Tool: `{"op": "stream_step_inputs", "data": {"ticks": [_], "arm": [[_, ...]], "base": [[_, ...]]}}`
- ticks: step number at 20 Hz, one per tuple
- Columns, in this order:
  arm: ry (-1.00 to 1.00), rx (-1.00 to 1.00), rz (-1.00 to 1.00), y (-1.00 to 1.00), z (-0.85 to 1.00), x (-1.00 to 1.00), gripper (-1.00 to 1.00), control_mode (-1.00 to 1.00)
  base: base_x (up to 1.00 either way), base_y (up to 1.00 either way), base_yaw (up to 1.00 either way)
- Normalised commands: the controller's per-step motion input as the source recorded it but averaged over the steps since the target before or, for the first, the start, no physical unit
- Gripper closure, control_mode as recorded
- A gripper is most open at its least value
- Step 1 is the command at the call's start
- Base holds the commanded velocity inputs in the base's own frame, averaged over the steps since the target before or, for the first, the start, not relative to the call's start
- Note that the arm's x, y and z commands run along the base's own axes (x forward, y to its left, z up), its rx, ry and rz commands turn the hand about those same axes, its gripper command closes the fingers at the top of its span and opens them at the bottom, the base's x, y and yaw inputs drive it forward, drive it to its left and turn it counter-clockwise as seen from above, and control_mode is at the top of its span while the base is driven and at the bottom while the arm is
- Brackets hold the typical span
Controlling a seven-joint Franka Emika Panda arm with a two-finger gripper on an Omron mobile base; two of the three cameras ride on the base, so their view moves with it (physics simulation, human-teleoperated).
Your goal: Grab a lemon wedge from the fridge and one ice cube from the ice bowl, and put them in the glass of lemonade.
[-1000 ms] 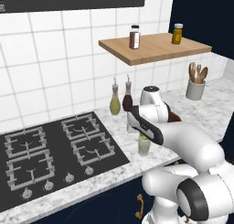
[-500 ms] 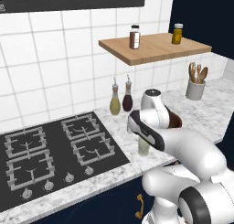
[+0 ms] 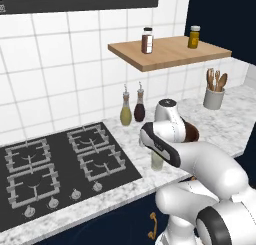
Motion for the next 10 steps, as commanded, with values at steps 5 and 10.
{"op": "stream_step_inputs", "data": {"ticks": [5, 10], "arm": [[0.0, 0.0, 0.0, 0.0, 0.0, 0.0, -1.0, -1.0], [-0.04, 0.0, 0.0, -0.01, 0.04, -0.12, -1.0, -1.0]], "base": [[0.0, 0.0, 0.0], [0.0, 0.0, 0.0]]}}
